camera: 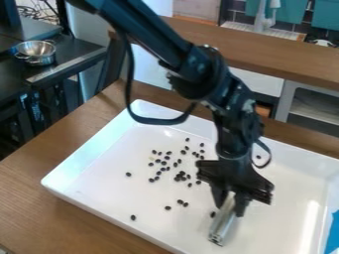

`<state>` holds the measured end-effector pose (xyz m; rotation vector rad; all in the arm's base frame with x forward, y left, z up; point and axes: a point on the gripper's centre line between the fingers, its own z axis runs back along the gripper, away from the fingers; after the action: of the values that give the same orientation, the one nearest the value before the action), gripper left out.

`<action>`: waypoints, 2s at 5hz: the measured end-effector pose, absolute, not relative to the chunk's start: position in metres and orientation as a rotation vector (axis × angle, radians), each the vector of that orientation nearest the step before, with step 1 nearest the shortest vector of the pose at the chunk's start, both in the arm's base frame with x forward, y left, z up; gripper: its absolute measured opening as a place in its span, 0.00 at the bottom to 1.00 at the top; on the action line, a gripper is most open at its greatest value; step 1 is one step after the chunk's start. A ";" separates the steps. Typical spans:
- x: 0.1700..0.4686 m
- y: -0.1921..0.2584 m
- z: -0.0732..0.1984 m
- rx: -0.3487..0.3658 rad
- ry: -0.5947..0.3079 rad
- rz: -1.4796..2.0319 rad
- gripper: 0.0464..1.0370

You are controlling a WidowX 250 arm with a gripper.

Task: Sweep into pile

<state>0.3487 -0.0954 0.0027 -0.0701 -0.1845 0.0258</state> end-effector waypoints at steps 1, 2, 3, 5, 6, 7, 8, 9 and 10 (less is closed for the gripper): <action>0.345 -0.069 0.004 -0.051 -0.210 0.078 0.31; 0.332 -0.042 0.008 -0.040 -0.235 0.108 0.31; 0.315 -0.008 0.018 -0.016 -0.263 0.155 0.31; 0.288 0.041 0.021 0.099 -0.324 0.204 0.31; 0.291 0.023 0.038 0.009 -0.378 0.219 0.31; 0.310 -0.019 0.064 -0.124 -0.367 0.237 0.31; 0.337 -0.066 0.093 -0.190 -0.386 0.219 0.31; 0.351 -0.101 0.075 -0.167 -0.355 0.175 0.31; 0.368 -0.119 0.054 -0.132 -0.375 0.147 0.31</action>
<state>0.3676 -0.1189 0.0544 -0.1320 -0.3745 0.1474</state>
